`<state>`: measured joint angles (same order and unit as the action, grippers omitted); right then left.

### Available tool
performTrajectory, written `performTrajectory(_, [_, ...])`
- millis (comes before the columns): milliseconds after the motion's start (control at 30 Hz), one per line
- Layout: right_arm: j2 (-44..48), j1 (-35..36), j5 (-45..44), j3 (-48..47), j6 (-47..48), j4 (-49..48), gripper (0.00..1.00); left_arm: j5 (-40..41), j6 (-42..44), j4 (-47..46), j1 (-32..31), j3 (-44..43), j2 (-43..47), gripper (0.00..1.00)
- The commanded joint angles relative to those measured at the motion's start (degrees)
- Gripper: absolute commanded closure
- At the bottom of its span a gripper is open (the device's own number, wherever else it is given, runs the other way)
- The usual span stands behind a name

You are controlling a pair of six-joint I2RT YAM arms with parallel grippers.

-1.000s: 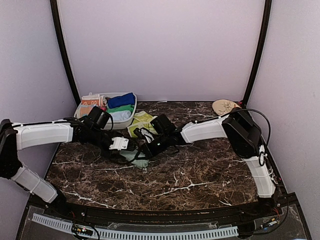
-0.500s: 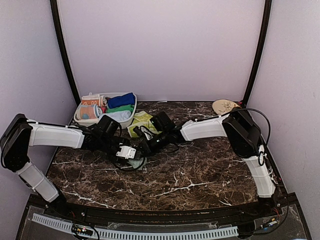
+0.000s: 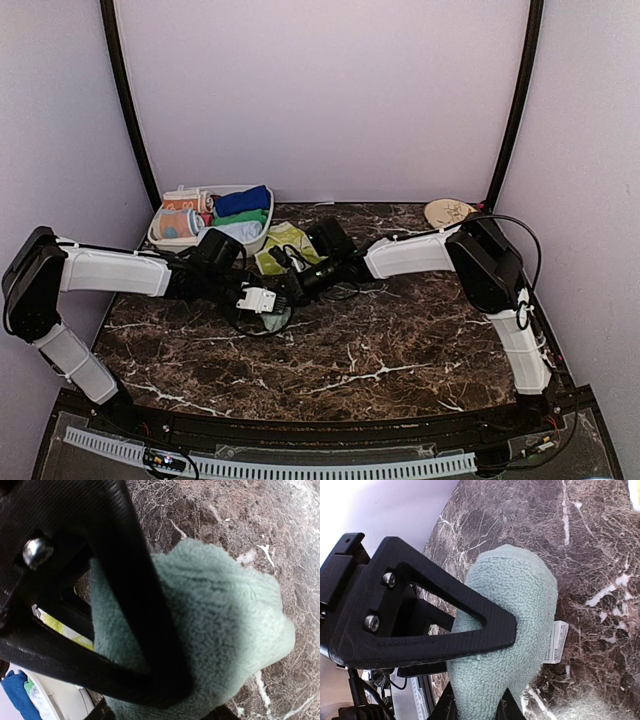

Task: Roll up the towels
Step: Pick up the towel from the center of the board, then place the towel in the storage box.

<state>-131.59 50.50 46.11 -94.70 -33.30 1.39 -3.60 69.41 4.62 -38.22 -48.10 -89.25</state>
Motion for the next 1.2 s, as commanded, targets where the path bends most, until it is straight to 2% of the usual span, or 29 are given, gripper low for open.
performTrajectory(0, [2.53, 2.81, 12.28, -1.95, 0.23, -7.53, 1.00, 0.61, -1.37, 0.28, -0.43, -2.75, -1.28, 0.50])
performTrajectory(167, [3.50, 3.29, 13.30, -2.06, 2.13, -6.57, 1.00, -0.04, -3.49, 0.53, -0.46, -3.74, -1.05, 0.32])
performTrajectory(200, [3.72, 3.38, 13.66, -1.73, 2.15, -6.84, 1.00, -0.13, -4.08, 0.17, -0.47, -3.68, -0.80, 0.22])
performTrajectory(367, [5.21, 3.39, 14.92, -0.30, 2.77, -8.67, 1.00, -1.07, -4.55, 3.60, -0.46, -3.79, 0.11, 0.20])
performTrajectory(433, [5.65, 3.42, 15.72, 0.62, 1.30, -11.73, 1.00, -2.87, -4.61, 7.24, -0.46, -4.54, 1.20, 0.29])
performTrajectory(533, [4.89, 3.38, 16.10, -0.64, 2.14, -9.61, 1.00, -3.92, -5.51, 10.82, -0.46, -6.63, 2.60, 0.51])
performTrajectory(600, [5.27, 3.38, 15.98, 0.20, 1.95, -10.33, 1.00, -2.54, -5.42, 11.46, -0.56, -7.25, 3.55, 0.74])
performTrajectory(633, [5.51, 3.31, 15.26, 0.43, 2.05, -10.28, 0.98, -1.68, -5.22, 11.48, -0.55, -7.43, 4.03, 0.90])
performTrajectory(667, [5.79, 3.06, 14.29, 0.62, 2.54, -9.75, 0.87, -0.10, -5.12, 11.29, -0.53, -7.47, 4.53, 0.99])
performTrajectory(733, [6.98, 1.69, 9.92, 0.53, 5.18, -5.29, 0.76, 3.27, -4.10, 11.27, -0.27, -7.94, 5.43, 1.00])
performTrajectory(767, [8.00, 0.66, 6.90, 0.44, 6.84, -2.96, 0.63, 4.71, -3.52, 11.33, 0.13, -8.41, 5.81, 1.00])
performTrajectory(800, [9.25, -0.80, 3.00, 0.49, 8.13, -0.70, 0.48, 5.78, -2.56, 11.51, 0.94, -9.26, 6.10, 1.00])
performTrajectory(833, [11.00, -2.43, -0.32, 0.80, 9.17, 0.94, 0.16, 6.51, -2.00, 11.28, 2.14, -10.27, 6.40, 1.00])
performTrajectory(867, [13.16, -4.53, -3.39, 1.45, 9.74, 1.65, 0.02, 6.78, -1.65, 10.76, 4.25, -11.63, 6.41, 1.00])
performTrajectory(1033, [26.47, -13.08, -18.15, 8.99, 12.06, 1.46, 0.00, 6.78, 0.43, 6.99, 15.46, -22.19, 1.71, 1.00])
performTrajectory(1167, [32.55, -14.43, -22.61, 15.28, 14.78, 1.26, 0.00, 6.32, 1.79, 4.37, 20.47, -30.31, -5.52, 1.00])
